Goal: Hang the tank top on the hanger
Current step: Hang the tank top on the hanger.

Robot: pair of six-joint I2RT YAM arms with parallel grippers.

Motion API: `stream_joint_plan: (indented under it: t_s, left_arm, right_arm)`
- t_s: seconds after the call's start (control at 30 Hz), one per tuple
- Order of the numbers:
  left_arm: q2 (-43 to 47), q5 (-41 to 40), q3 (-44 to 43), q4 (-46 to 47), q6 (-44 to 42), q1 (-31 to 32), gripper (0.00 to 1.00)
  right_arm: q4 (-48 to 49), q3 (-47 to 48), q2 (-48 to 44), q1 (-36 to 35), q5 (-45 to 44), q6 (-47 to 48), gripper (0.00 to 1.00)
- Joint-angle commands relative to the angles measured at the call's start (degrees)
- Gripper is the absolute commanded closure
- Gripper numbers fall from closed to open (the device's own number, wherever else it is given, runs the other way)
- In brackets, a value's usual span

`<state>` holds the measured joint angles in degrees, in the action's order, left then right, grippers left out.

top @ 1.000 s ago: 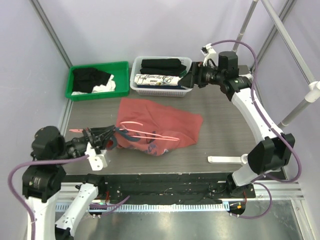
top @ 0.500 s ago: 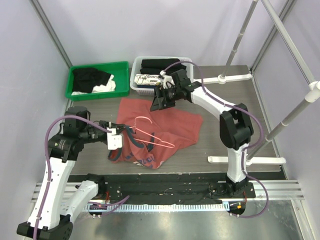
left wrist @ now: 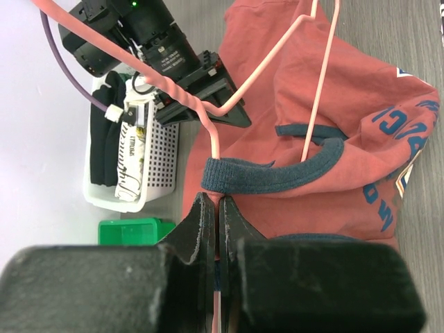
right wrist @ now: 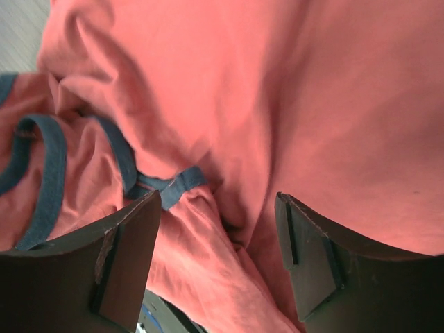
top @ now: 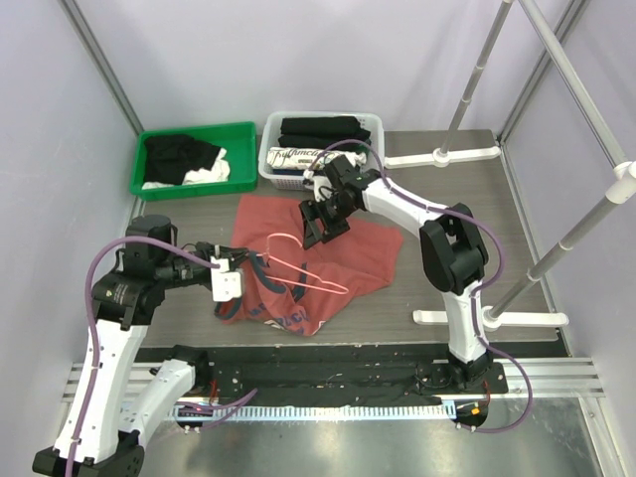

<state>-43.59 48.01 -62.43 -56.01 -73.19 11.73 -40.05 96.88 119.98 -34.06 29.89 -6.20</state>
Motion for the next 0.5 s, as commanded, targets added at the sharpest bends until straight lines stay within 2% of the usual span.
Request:
stream_joint_plan:
  t_s: [0.0,0.37,0.4,0.47]
  left_arm:
    - [0.26,1.82,-0.67,3.27,1.56,0.31,1.0]
    - [0.09,1.83,-0.14,5.03,3.84,0.31,1.0]
    - [0.09,1.91,-0.14,5.03,4.02,0.31,1.0]
    - [0.0,1.83,-0.06,5.03,3.93,0.31,1.0]
  right_arm:
    - [-2.31,0.41,-0.37,-3.02,-0.27,3.64,0.26]
    - [-4.77,1.56,4.73,-6.8,1.4,5.93,0.31]
    - [-4.86,1.56,4.91,-6.89,1.49,5.93,0.32]
    - [-4.95,1.56,4.91,-6.89,1.58,5.93,0.44]
